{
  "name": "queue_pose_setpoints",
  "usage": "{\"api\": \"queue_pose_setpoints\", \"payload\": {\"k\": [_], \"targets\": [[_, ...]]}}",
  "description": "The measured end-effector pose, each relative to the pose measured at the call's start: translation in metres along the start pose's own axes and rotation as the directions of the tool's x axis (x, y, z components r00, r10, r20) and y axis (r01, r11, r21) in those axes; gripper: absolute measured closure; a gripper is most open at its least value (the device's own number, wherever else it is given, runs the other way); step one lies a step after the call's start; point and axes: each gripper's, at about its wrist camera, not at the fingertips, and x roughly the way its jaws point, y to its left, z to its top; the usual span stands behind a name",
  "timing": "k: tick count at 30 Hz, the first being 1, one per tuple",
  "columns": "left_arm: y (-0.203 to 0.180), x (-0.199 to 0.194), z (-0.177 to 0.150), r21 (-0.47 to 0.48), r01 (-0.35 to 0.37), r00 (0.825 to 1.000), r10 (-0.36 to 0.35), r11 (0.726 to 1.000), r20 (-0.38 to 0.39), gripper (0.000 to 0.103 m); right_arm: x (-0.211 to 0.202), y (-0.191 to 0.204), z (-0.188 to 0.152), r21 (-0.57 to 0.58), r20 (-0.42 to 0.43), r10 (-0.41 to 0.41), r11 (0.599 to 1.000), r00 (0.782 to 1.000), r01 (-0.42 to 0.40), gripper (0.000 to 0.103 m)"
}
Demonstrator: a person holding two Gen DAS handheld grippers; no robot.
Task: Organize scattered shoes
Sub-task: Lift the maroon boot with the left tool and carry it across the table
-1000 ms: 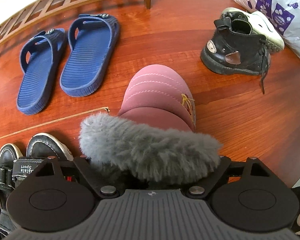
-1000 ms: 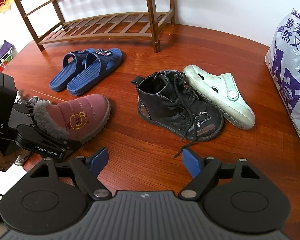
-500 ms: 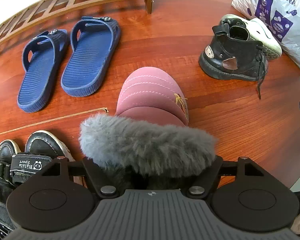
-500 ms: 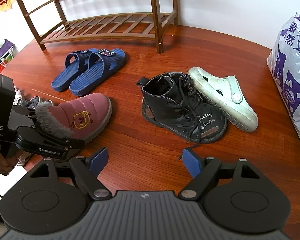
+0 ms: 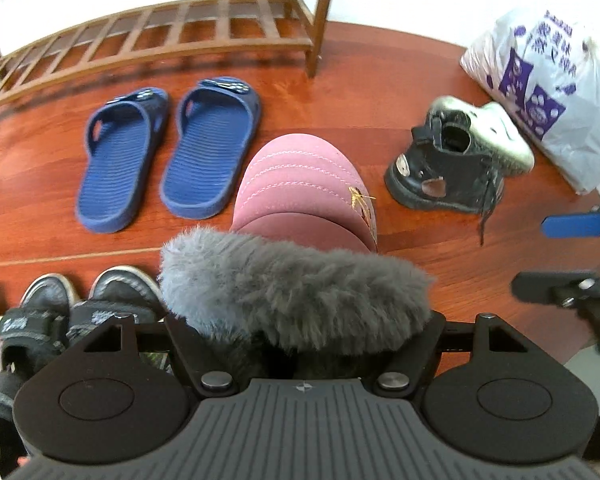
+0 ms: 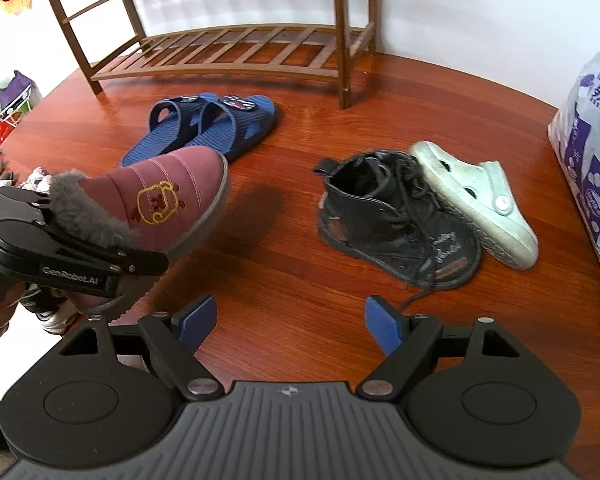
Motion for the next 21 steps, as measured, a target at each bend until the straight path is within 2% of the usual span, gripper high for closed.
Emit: {"api": "queue_pose_setpoints", "payload": {"k": [9, 21], "targets": [[0.034, -0.056, -0.008, -0.067, -0.012, 1.0, 0.012, 0.998, 0.003, 0.03, 0.002, 0.051, 0.007, -0.009, 0.006, 0.014, 1.0, 1.0, -0.014, 0.017], [0.086, -0.117, -0.02, -0.056, -0.057, 0.998, 0.058, 0.997, 0.027, 0.03, 0.006, 0.127, 0.019, -0.033, 0.02, 0.041, 0.999, 0.999, -0.04, 0.017]]}}
